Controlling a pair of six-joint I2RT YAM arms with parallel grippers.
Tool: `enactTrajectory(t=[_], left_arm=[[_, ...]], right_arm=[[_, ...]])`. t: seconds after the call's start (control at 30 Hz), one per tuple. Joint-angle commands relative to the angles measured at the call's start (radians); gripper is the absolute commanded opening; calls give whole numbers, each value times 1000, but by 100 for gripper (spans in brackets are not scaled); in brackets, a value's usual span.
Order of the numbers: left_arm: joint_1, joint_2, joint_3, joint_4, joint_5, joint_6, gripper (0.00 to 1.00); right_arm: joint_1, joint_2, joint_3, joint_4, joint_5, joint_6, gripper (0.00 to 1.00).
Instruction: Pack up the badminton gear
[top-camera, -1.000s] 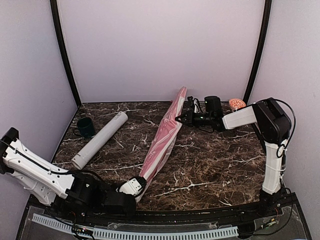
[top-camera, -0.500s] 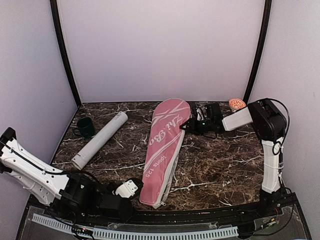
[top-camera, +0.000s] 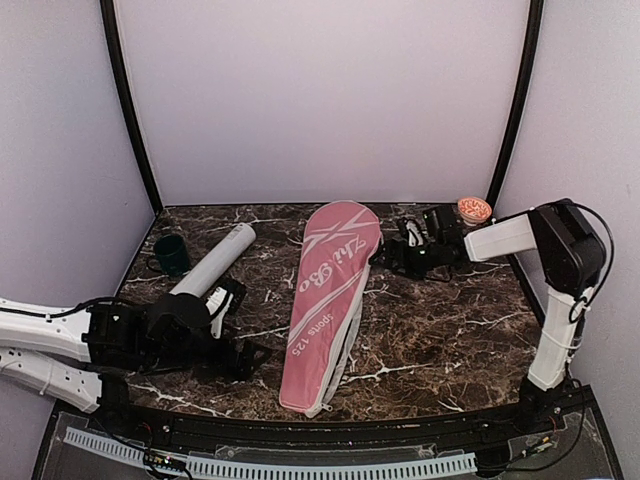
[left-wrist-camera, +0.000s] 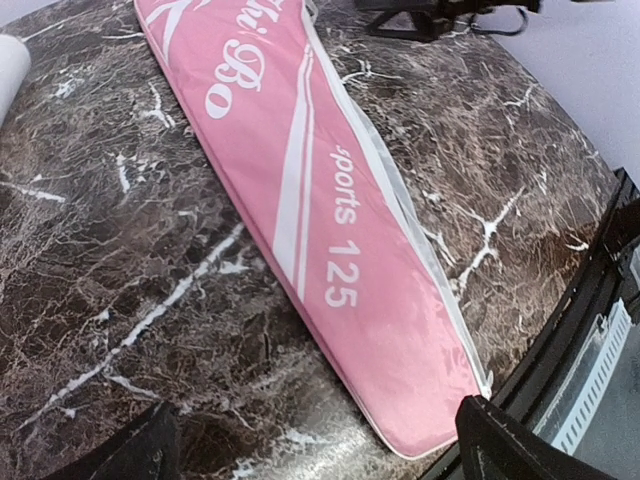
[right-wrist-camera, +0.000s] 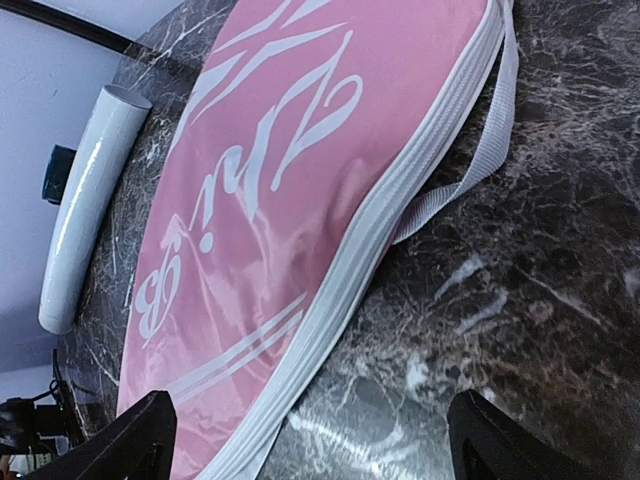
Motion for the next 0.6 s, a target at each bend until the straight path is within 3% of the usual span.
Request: enactTrajectory(t=[0.0, 0.23, 0.4, 0.57], left_arm=[[157, 36, 0, 76, 183, 67, 99], [478, 185, 102, 130, 409, 162, 99], [712, 268, 154, 180, 537, 166, 99], [821, 322, 192, 218, 564, 173, 99]], right_arm=[[-3, -155, -92, -14, 17, -53, 99], [-3, -434, -209, -26, 86, -83, 99], [-3, -599, -265, -96, 252, -87, 99], [-4, -740, -357, -124, 391, -81, 99]])
